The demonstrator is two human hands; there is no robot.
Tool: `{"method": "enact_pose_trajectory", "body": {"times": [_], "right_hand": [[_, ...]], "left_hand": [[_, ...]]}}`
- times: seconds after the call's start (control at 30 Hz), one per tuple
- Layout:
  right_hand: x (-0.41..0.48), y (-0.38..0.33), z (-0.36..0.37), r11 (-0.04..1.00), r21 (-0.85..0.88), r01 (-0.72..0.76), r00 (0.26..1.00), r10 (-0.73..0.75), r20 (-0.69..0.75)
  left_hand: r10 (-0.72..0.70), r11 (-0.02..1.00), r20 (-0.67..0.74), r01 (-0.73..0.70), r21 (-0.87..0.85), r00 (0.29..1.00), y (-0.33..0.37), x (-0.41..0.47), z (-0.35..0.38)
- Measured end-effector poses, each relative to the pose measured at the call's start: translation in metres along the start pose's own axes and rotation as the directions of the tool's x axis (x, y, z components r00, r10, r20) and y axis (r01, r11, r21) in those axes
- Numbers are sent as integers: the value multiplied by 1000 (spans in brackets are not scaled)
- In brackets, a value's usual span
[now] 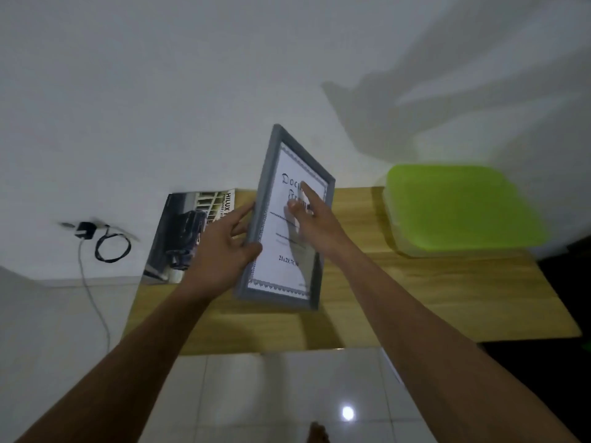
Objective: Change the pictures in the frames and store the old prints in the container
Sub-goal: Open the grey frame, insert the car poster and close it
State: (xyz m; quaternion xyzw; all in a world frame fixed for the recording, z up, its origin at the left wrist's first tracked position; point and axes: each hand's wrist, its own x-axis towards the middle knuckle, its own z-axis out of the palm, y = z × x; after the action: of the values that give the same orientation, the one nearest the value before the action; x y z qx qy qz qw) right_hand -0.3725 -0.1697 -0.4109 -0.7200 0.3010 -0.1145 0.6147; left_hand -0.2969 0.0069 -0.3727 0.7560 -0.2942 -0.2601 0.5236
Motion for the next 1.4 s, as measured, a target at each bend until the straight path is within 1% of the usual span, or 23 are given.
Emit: {"method": "enact_pose_trajectory", "body": {"times": [0.07,0.23,0.37,0.47,0.5,0.53,0.6,0.63,0.67,0.7,0.77,0.8,0.83,0.87,0.9,1.0,1.1,1.2,1.27,1.4], "right_hand": [[6,-15,3,999,6,43,999,-43,27],[15,-38,-2,994,79,82,996,-79,-34],[17,-32,-16,995,28,96,994,-94,-53],[10,-30,-29,995,-43,94,986,-99,-133],[9,-28,-34,995,-46,85,982,-92,-165],[7,-24,-39,997,-36,68,980,-73,-187],[4,-12,-49,998,43,34,981,-25,-191],[4,-4,-54,994,107,20,984,-1,-179],[4,3,-59,985,171,-2,987,30,-160],[5,12,-63,974,224,-34,988,66,-140],[6,29,-71,947,308,-89,987,126,-102],[7,38,-74,938,331,-106,986,143,-89],[9,48,-76,930,345,-124,985,158,-73],[10,55,-78,923,357,-146,982,178,-60],[11,63,-79,918,361,-163,978,199,-64],[15,77,-81,939,284,-193,969,227,-93],[19,93,-84,968,140,-209,975,217,-42],[27,109,-85,974,36,-225,974,226,-22],[32,118,-83,974,-38,-222,975,221,-29],[43,141,-79,971,-70,-230,973,227,-53]], "left_hand": [[1,1000,0,-1,13,1000,2,-1,8],[-2,999,-2,2,-46,1000,7,-1,27],[44,997,34,-42,-59,998,15,-7,47],[45,995,32,-42,-86,998,13,-8,63],[55,997,13,-54,-60,998,9,-5,65],[72,997,-22,-72,5,997,4,-2,64],[96,975,-119,-69,211,988,-9,9,58],[78,958,-158,-30,286,984,-16,14,54],[30,947,-179,29,320,983,-24,20,50],[-64,942,-173,117,316,983,-32,26,46],[-307,918,-104,323,228,946,-51,37,38],[-395,905,-48,398,149,917,-60,41,36],[-436,898,9,435,74,900,-69,43,35],[-438,899,44,437,24,898,-75,45,35],[-428,903,47,429,4,902,-81,47,36],[-379,925,-3,379,16,926,-91,53,40],[-297,942,-62,303,145,953,-103,59,45],[-242,929,-113,263,259,964,-113,67,53],[-210,920,-111,235,314,971,-121,71,57],[-190,876,-114,221,428,975,-135,76,61]]}}
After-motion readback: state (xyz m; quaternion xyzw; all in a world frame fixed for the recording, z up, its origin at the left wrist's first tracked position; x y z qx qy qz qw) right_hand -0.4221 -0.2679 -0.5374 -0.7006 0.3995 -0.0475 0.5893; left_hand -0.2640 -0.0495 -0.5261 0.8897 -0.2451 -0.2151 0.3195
